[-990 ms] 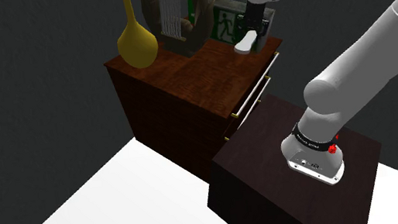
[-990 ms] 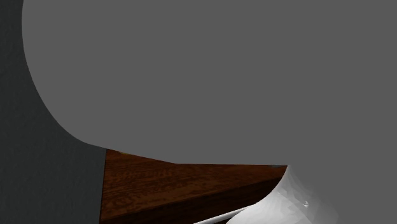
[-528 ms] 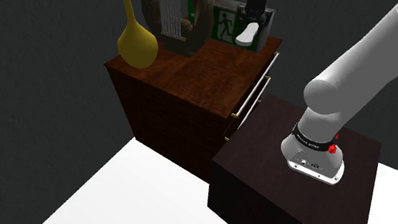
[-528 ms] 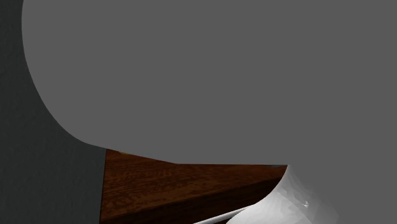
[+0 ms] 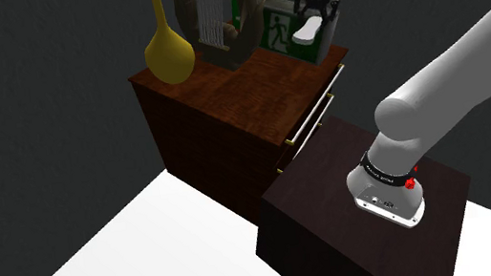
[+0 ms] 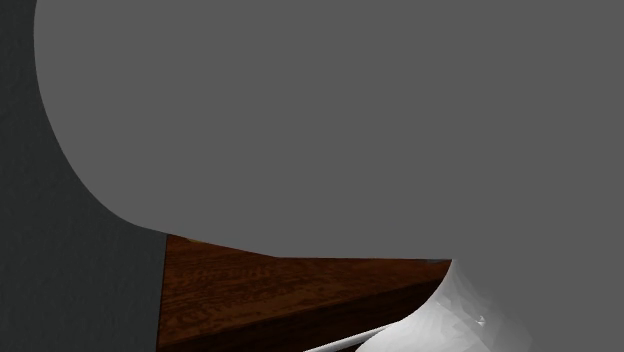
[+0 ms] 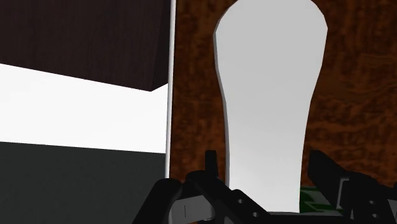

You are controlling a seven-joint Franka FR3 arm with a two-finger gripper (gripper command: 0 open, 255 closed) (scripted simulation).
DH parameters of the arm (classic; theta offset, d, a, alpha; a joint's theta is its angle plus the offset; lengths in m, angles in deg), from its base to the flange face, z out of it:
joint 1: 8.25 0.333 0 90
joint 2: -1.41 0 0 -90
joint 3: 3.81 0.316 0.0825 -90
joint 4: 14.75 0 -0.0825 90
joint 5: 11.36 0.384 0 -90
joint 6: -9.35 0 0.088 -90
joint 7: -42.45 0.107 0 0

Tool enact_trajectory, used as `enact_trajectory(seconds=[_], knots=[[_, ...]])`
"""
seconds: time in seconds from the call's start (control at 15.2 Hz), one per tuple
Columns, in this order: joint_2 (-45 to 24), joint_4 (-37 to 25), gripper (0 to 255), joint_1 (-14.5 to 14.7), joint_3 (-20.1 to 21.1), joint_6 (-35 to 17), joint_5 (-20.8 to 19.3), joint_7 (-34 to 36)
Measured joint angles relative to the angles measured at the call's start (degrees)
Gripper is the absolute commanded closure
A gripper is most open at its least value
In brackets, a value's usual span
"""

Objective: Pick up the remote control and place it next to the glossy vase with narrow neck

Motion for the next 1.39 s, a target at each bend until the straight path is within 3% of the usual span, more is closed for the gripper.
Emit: enact_trajectory(seconds=[1.39], knots=[[0.67, -15.52, 255, 0.15, 0.32, 16.20, 0.06, 0.24]])
